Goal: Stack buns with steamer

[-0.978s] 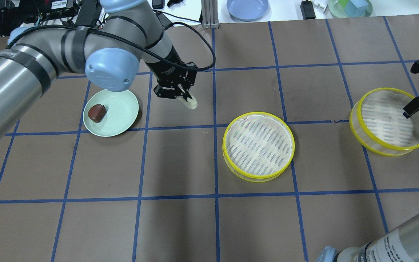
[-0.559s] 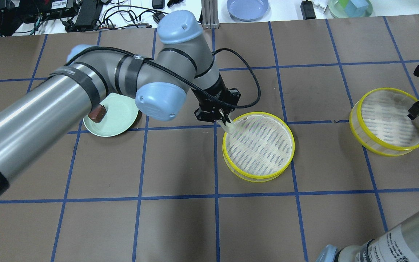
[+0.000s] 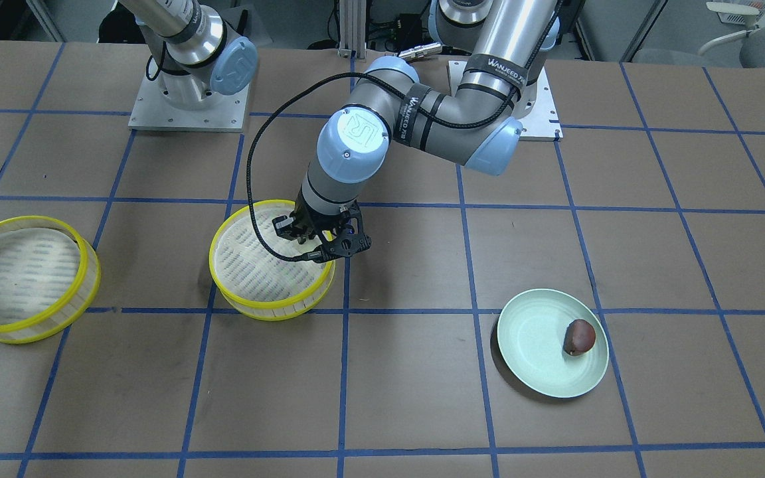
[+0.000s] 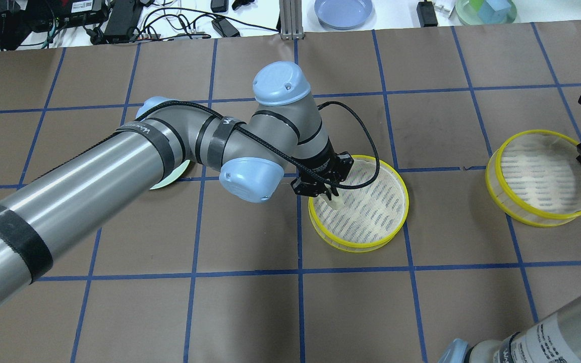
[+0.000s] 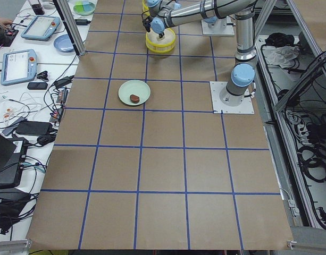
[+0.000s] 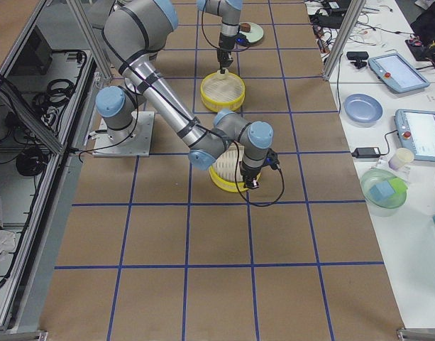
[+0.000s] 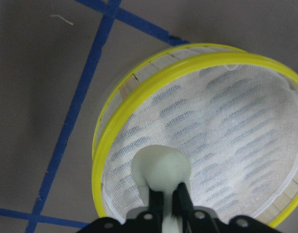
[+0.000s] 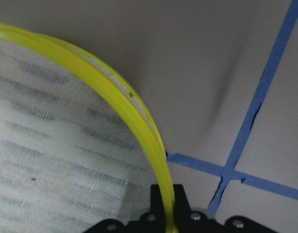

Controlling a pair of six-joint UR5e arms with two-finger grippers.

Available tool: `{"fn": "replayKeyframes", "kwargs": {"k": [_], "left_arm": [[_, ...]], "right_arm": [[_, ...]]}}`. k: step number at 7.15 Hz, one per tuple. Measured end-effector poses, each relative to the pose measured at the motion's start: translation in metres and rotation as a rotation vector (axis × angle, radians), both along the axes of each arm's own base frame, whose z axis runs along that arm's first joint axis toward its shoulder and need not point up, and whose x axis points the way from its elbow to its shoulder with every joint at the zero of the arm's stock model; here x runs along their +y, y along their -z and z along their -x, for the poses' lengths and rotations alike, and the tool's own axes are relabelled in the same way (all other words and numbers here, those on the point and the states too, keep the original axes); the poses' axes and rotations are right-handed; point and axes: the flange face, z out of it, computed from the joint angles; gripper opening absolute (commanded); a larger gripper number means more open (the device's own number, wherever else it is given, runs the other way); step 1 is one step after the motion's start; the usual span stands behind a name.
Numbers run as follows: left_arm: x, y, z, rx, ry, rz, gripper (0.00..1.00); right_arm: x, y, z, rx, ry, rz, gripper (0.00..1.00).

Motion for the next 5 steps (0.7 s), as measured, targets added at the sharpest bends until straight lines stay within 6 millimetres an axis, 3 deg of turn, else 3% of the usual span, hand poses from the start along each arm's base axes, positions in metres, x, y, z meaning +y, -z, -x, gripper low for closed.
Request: {"fn": "replayKeyframes", "kwargs": {"k": [1, 2, 3, 4, 5], "left_arm": [[0.004, 0.003, 0.005, -0.006, -0.002, -0.008, 1.0], [0.005, 0.003, 0.007, -0.007, 0.005, -0.004, 1.0], [0.002, -0.004, 0.005, -0.004, 0.014, 0.012, 1.0], [-0.009, -0.02, -0.006, -0.007, 0.034, 0.057, 1.0], [-0.029, -0.038, -0.033, -0.026, 0.047, 0.113, 1.0]], "right_arm": [[0.007, -0.028, -0.015, -0.027, 0.053, -0.026, 0.0], [0.013, -0.06, -0.045, -0.048, 0.104, -0.043, 0.0], [0.013, -0.084, -0.085, -0.054, 0.13, -0.048, 0.0], [0.01, -0.094, -0.136, -0.056, 0.15, -0.064, 0.0], [0.012, -0.096, -0.192, -0.056, 0.169, -0.094, 0.0]]}}
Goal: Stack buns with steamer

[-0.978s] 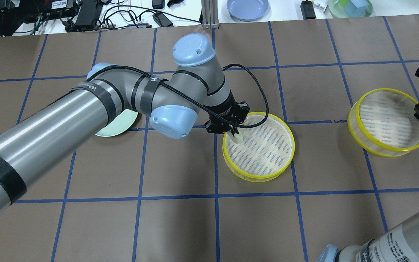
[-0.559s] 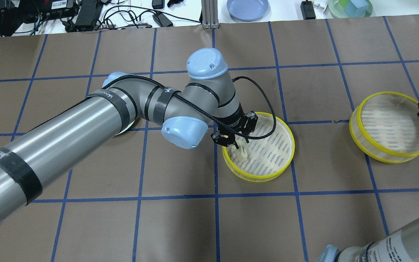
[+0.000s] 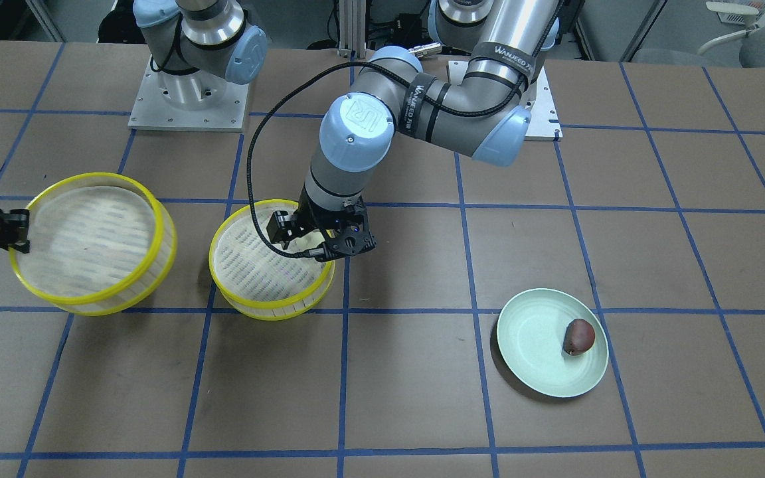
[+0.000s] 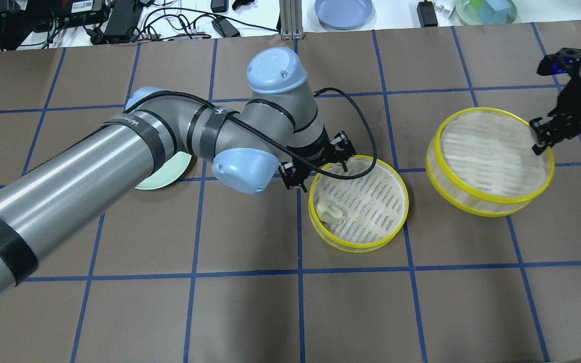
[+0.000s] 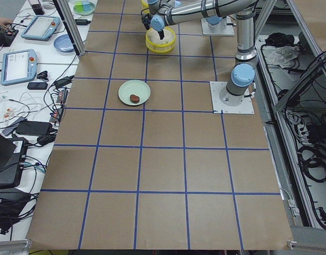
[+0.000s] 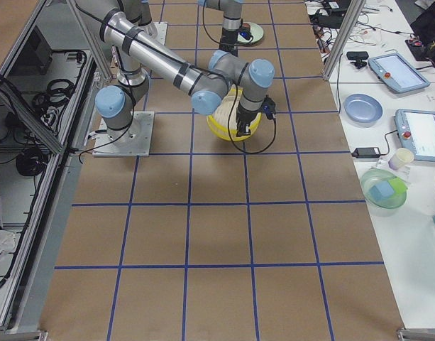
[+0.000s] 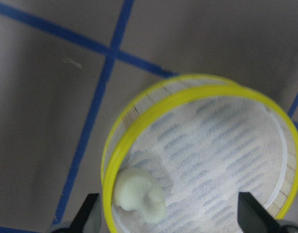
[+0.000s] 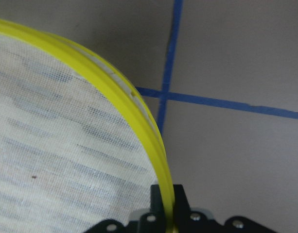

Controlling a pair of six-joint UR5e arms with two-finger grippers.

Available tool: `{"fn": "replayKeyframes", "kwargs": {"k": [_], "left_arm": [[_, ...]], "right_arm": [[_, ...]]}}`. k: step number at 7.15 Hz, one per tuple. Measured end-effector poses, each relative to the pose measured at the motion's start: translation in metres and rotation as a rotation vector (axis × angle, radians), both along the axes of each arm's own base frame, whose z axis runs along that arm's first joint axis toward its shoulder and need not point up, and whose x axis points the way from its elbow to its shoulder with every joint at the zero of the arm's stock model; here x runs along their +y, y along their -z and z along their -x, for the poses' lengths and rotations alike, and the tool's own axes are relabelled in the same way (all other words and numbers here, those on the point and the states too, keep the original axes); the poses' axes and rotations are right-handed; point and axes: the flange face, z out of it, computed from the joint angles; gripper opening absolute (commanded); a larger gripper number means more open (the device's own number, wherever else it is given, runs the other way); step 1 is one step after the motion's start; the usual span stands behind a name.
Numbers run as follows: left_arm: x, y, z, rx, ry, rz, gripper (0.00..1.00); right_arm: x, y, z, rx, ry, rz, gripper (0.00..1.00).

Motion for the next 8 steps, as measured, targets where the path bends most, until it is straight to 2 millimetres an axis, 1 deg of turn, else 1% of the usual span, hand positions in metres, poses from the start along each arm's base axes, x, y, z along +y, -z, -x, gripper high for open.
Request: {"fn": "replayKeyframes", "kwargs": {"k": [1, 2, 3, 4, 5, 6, 7, 8], "left_arm": [[-0.02, -0.015, -0.035, -0.024, 0.017, 0.045, 1.0], [-0.038, -0.025, -0.077, -0.077, 0.069, 0.083, 1.0], [-0.053, -0.03, -0.122, -0.144, 0.132, 0.094, 1.0], [-0.064, -0.031, -0.163, -0.186, 0.207, 0.088, 1.0], [-0.075, -0.029, -0.2, -0.218, 0.294, 0.086, 1.0], [-0.084, -0.027, -0.239, -0.243, 0.371, 0.085, 1.0], [-0.091, -0.022, -0.273, -0.252, 0.434, 0.08, 1.0], [-0.096, -0.015, -0.301, -0.25, 0.512, 0.078, 1.0]], "right_arm": [[0.007, -0.004, -0.048, 0.004, 0.016, -0.016, 0.0], [0.019, -0.005, -0.089, -0.004, 0.033, -0.022, 0.0], [0.033, 0.0, -0.124, -0.014, 0.053, -0.01, 0.0], [0.042, 0.005, -0.154, -0.005, 0.071, 0.03, 0.0], [0.048, 0.012, -0.181, 0.012, 0.085, 0.075, 0.0], [0.052, 0.021, -0.203, 0.034, 0.087, 0.11, 0.0], [0.054, 0.029, -0.215, 0.054, 0.078, 0.129, 0.0], [0.054, 0.036, -0.219, 0.059, 0.062, 0.132, 0.0]]}}
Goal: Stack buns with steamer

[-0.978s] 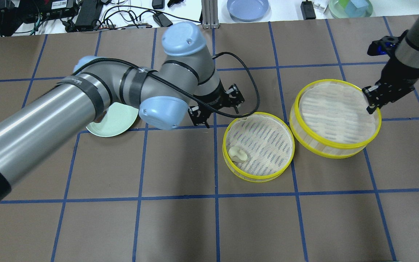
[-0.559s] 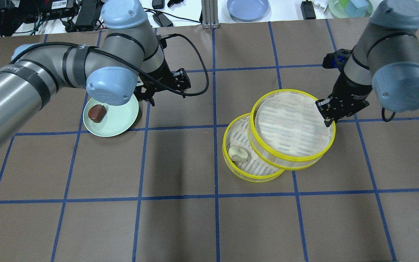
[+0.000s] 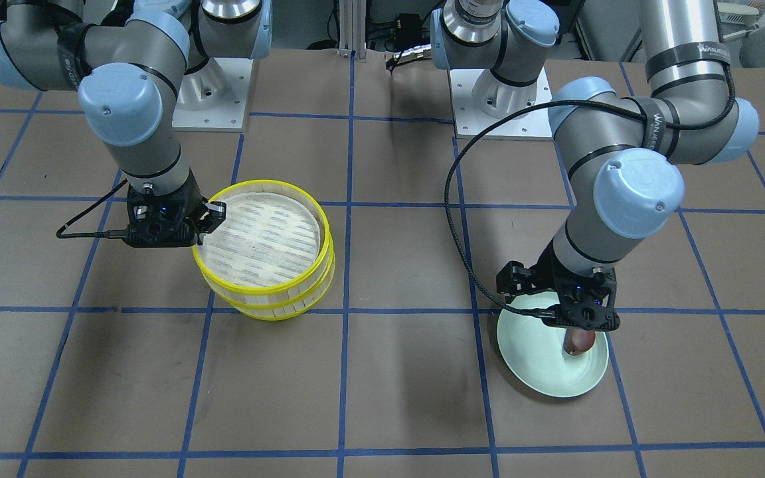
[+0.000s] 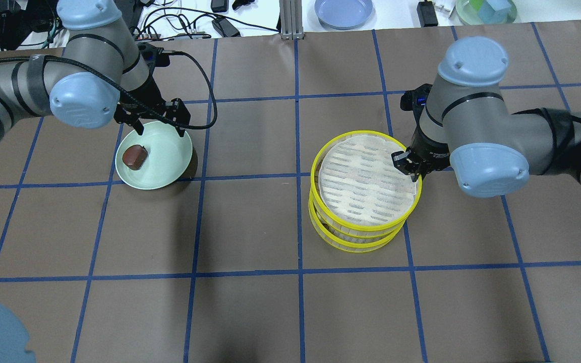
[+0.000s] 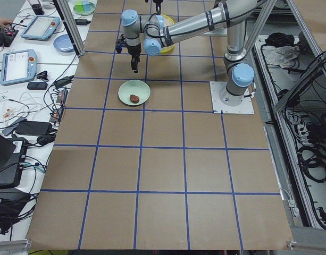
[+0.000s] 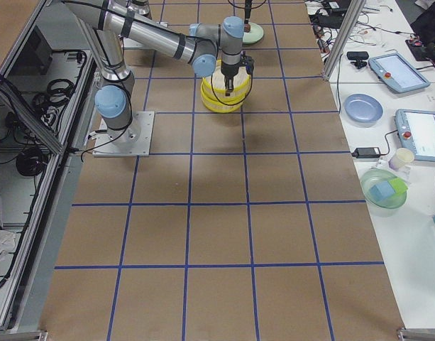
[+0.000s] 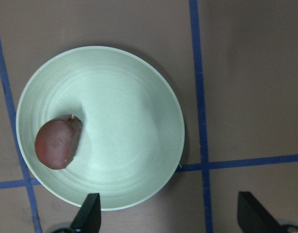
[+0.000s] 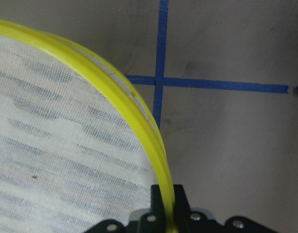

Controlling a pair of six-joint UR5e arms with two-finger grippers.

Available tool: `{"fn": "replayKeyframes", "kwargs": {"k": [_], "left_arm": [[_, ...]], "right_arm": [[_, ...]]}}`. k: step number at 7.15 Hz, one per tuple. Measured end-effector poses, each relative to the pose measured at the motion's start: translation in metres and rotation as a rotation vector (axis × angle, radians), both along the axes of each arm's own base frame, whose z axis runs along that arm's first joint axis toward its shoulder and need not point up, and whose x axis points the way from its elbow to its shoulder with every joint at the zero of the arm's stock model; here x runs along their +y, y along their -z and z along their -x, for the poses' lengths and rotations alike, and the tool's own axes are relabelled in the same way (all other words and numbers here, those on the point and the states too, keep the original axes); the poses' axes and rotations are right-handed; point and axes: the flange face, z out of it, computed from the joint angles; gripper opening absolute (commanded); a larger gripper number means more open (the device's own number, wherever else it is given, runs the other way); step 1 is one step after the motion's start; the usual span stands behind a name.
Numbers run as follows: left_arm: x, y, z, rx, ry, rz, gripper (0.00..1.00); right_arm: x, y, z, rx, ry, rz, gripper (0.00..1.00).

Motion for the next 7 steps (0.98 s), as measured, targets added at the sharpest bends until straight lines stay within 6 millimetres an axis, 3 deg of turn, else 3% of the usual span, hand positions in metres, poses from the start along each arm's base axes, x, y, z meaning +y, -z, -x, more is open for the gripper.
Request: {"fn": "replayKeyframes", "kwargs": {"k": [3, 4, 6, 7], "left_arm": [[-0.014, 0.035, -0.073, 0.015, 0.209, -0.026, 1.0], [-0.019, 0.05, -0.088, 0.023, 0.252, -0.028, 1.0], [-0.027, 0.08, -0.096, 0.056, 0.298, -0.038, 0.98], [-0.029, 0.096, -0.095, 0.073, 0.303, -0.051, 0.95]], "right_arm": [[0.0, 0.01, -0.005, -0.001, -0.041, -0.019, 0.0], [0.0, 0.013, -0.006, 0.002, -0.051, -0.027, 0.0], [-0.004, 0.021, -0.005, 0.012, -0.062, -0.043, 0.0], [-0.005, 0.022, -0.005, 0.013, -0.059, -0.049, 0.39]]}}
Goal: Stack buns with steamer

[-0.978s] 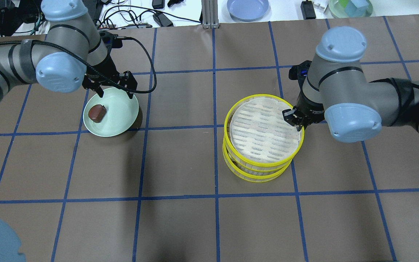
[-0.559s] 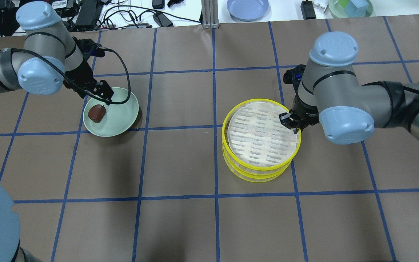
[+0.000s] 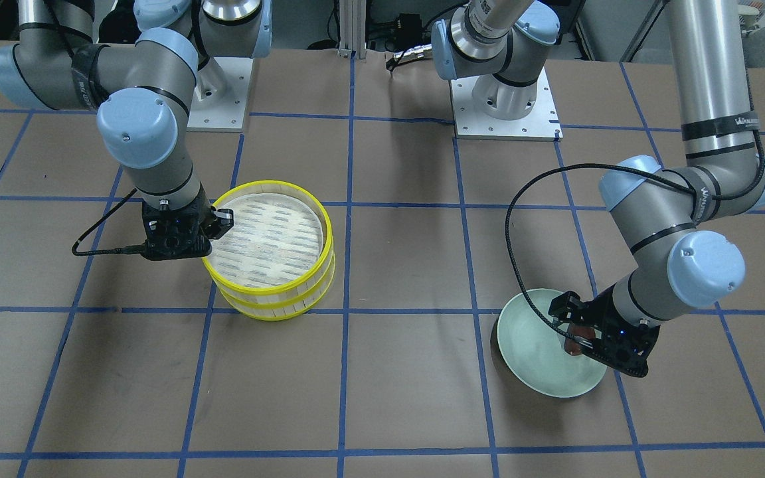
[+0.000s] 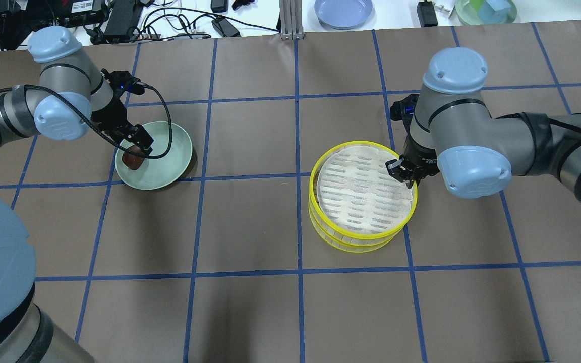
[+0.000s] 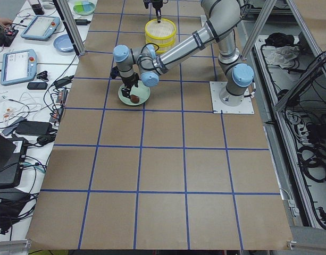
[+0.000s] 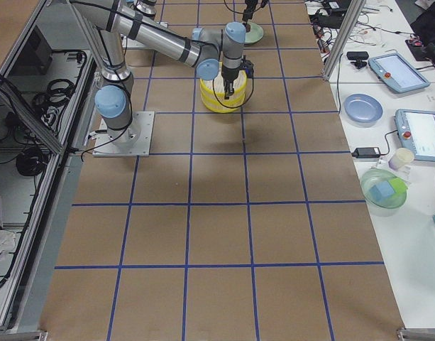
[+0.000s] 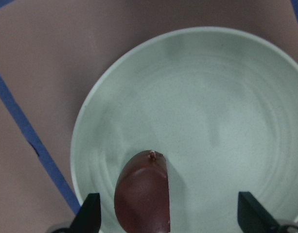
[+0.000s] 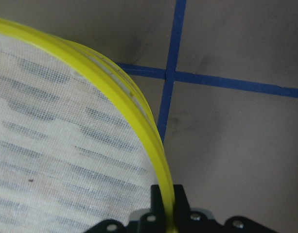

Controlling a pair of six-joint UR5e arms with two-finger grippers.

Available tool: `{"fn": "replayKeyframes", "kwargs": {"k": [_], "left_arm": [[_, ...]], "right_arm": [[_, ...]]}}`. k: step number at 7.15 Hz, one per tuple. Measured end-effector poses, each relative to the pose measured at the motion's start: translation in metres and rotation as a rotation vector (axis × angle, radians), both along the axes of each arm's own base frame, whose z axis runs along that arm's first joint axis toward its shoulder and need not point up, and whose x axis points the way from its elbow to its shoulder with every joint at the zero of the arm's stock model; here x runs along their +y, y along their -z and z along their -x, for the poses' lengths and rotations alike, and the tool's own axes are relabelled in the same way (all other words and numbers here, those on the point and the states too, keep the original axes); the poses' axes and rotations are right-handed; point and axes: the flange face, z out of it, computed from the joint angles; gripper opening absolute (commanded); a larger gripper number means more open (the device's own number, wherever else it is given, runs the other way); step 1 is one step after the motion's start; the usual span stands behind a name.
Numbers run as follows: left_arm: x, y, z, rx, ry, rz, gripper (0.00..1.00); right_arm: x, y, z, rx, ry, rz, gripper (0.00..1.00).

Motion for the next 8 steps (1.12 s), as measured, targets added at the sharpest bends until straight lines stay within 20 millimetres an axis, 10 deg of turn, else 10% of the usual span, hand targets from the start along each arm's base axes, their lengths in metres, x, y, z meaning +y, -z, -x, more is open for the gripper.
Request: {"fn": "replayKeyframes", "kwargs": {"k": [1, 3, 8], "left_arm": [[-0.001, 0.014, 0.0, 0.008, 0.003, -0.013, 0.83], [-0.003, 0.032, 0.0, 0.013, 0.005, -0.033, 0.0], [-0.012, -0.003, 0.011, 0.043, -0.09, 0.063, 0.0]], "right_arm": [[-0.001, 0.002, 0.0, -0.003, 0.007, -0.008, 0.99], [-0.017, -0.016, -0.002, -0.012, 0.06, 0.031, 1.0], [-0.037, -0.242, -0.014, -0.127, 0.117, 0.232, 1.0]]}}
